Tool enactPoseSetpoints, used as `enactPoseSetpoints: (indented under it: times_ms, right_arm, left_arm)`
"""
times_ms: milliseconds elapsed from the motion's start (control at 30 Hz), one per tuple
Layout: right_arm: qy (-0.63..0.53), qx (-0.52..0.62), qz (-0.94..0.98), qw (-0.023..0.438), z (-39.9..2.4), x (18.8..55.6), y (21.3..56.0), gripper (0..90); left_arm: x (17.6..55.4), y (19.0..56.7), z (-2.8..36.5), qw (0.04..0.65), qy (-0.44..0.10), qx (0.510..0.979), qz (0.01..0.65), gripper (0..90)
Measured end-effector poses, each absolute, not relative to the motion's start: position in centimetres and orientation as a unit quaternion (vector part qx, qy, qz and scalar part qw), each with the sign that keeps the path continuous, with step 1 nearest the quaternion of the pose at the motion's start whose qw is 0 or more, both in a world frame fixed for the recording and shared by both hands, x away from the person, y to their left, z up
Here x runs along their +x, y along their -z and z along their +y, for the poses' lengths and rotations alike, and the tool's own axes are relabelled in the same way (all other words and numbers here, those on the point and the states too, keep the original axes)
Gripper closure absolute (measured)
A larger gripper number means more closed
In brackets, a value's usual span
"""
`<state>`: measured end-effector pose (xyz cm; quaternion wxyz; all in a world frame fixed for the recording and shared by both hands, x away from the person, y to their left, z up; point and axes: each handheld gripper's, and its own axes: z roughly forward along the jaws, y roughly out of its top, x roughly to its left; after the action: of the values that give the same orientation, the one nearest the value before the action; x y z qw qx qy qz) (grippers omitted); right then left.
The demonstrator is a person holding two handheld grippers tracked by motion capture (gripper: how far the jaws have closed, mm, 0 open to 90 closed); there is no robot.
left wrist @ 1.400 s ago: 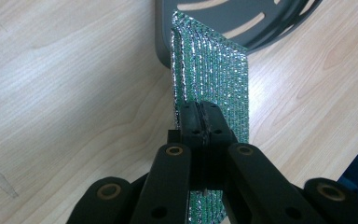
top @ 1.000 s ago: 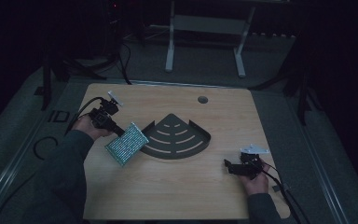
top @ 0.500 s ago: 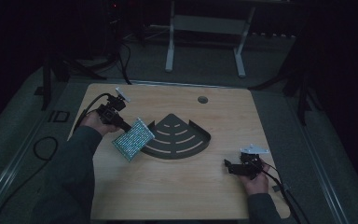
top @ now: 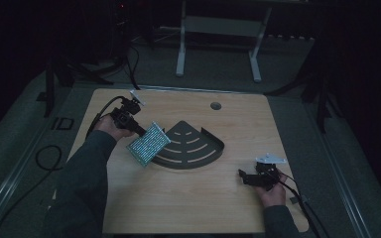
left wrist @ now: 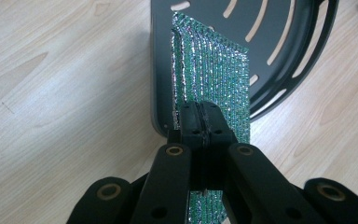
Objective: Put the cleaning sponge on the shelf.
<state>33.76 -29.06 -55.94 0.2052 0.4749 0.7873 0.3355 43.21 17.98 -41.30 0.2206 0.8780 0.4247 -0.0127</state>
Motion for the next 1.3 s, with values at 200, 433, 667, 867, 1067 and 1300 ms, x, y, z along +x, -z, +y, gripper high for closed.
enactPoseSetpoints:
  times_ms: [200, 433, 667, 867, 1067, 1300]
  right_arm:
    - [-0.336, 0.475, 0.787, 0.205, -29.1, 33.8, 55.9, 14.3]
    - [-0.336, 0.475, 0.787, 0.205, -29.1, 33.8, 55.9, 14.3]
    - [-0.336, 0.475, 0.787, 0.205, -29.1, 33.8, 55.9, 14.3]
    - [-0.336, 0.475, 0.787, 0.205, -29.1, 33.8, 55.9, 14.3]
    - [-0.336, 0.475, 0.787, 0.205, -29.1, 33.8, 55.9, 14.3]
    - [-0.336, 0.475, 0.787, 0.205, -29.1, 33.8, 55.9, 14.3]
  left_arm:
    - [43.6, 41.6, 17.9, 0.224, 0.014, 0.874, 0.432, 90.0]
    - [43.9, 41.7, 17.7, 0.228, 0.018, 0.872, 0.432, 90.0]
    - [44.3, 41.8, 17.2, 0.233, 0.019, 0.871, 0.433, 90.0]
    - [44.7, 41.8, 16.9, 0.238, 0.022, 0.868, 0.436, 90.0]
    - [45.0, 42.1, 16.6, 0.241, 0.025, 0.866, 0.437, 90.0]
    - [45.4, 42.3, 16.5, 0.245, 0.029, 0.862, 0.442, 90.0]
